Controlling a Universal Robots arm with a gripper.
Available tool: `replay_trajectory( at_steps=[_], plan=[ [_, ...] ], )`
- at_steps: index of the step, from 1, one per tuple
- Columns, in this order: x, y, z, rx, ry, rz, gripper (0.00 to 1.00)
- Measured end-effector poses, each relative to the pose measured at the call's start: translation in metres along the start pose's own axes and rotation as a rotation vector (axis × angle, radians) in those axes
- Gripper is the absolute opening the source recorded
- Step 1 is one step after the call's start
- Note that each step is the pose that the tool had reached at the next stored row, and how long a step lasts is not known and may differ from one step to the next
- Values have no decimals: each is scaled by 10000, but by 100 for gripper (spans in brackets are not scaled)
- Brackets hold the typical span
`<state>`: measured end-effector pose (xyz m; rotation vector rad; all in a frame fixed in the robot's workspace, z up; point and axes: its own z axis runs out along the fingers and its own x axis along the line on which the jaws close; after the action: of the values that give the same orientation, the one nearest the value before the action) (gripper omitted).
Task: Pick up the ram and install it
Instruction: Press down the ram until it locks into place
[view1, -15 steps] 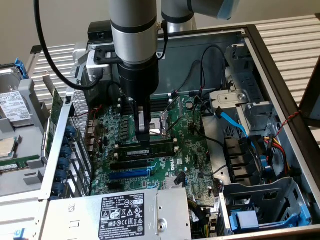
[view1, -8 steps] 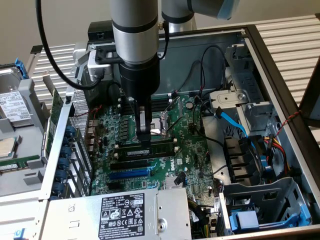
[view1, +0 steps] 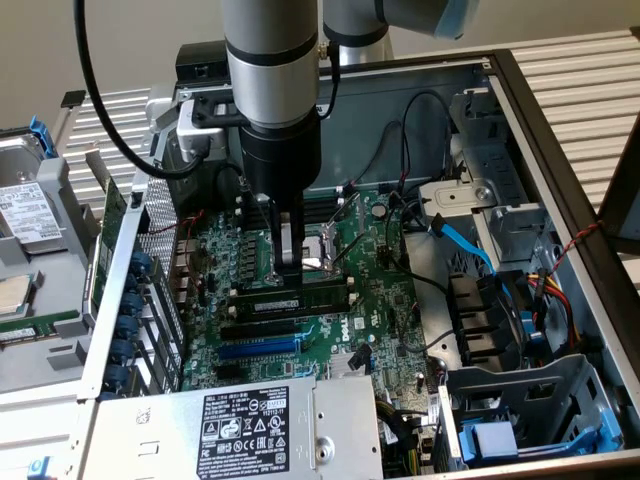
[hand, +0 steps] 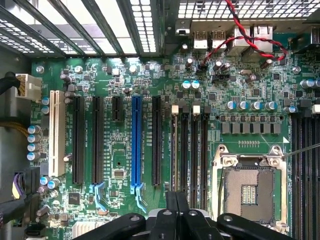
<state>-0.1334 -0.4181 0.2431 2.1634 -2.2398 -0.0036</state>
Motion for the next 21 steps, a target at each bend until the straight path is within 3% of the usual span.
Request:
replay_trajectory(
  at_steps=[6, 9, 12, 15, 21],
  plan=[
    [-21, 0, 10, 0, 23, 56, 11],
    [-39, 1, 11, 18, 114, 65, 11],
    [-42, 1, 16, 103, 200, 70, 11],
    [-42, 0, 23, 142, 203, 69, 11],
    [-43, 0, 50, 150, 204, 71, 11]
  ],
)
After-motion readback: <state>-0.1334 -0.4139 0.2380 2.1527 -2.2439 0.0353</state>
